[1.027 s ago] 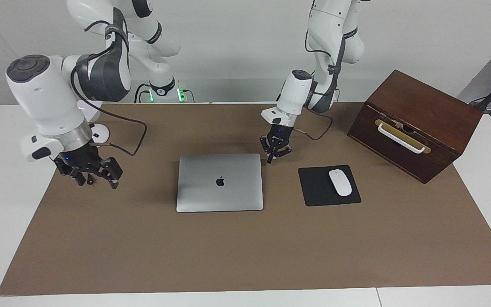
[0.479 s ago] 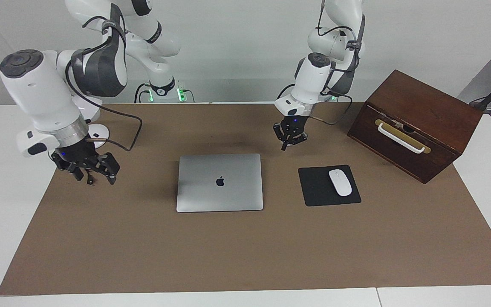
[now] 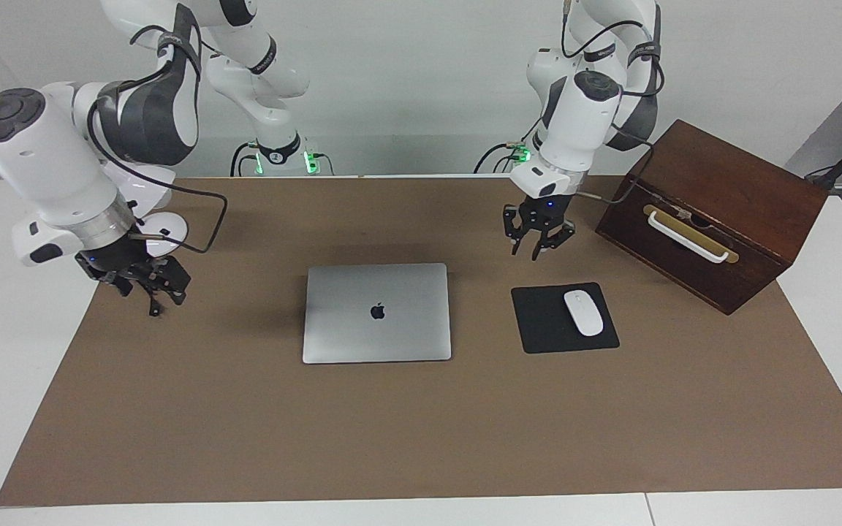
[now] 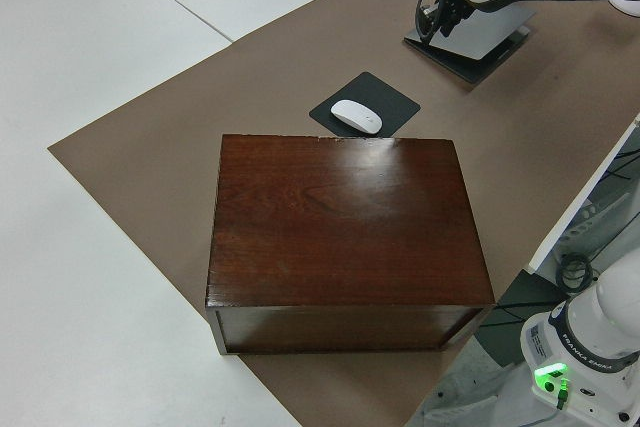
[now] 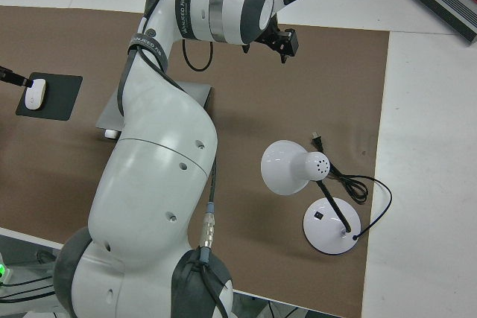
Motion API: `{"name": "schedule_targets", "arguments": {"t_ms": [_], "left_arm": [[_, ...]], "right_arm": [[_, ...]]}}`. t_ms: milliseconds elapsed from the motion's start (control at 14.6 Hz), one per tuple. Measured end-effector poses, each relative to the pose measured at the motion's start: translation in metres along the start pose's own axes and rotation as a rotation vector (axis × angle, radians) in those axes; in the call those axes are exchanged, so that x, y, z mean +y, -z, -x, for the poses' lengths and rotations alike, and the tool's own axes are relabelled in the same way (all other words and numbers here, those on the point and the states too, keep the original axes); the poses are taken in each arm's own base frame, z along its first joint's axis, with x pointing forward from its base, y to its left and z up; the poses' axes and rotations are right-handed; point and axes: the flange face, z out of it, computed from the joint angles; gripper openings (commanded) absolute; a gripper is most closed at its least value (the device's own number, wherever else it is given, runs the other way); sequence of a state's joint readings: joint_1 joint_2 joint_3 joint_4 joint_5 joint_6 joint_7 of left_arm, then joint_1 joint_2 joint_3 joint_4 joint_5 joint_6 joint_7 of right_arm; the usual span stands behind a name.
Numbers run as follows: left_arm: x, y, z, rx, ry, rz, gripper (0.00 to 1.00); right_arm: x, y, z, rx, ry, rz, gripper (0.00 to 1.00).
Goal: Close laptop with both arms
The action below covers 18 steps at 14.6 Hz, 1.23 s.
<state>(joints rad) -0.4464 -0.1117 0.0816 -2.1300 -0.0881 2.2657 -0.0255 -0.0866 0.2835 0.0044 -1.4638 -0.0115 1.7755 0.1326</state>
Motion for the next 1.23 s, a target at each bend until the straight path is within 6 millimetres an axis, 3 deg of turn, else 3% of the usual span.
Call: {"name": "schedule_targets", "arguments": {"t_ms": [684, 1027, 1232], "left_arm": [[-0.089, 0.038, -0.011, 0.058, 0.161, -0.038, 1.00], [-0.143, 0.089, -0.016, 0.042, 0.240, -0.081, 1.00], [-0.153, 0.123, -0.018, -0.025, 0.247, -0.112, 1.00]], "right_arm": [[-0.006, 0.002, 0.007, -0.003, 0.012, -0.002, 1.00], [-0.005, 0.003, 0.007, -0.001, 0.009, -0.002, 1.00], [-0.005, 0.004, 0.007, 0.000, 0.009, -0.002, 1.00]]}}
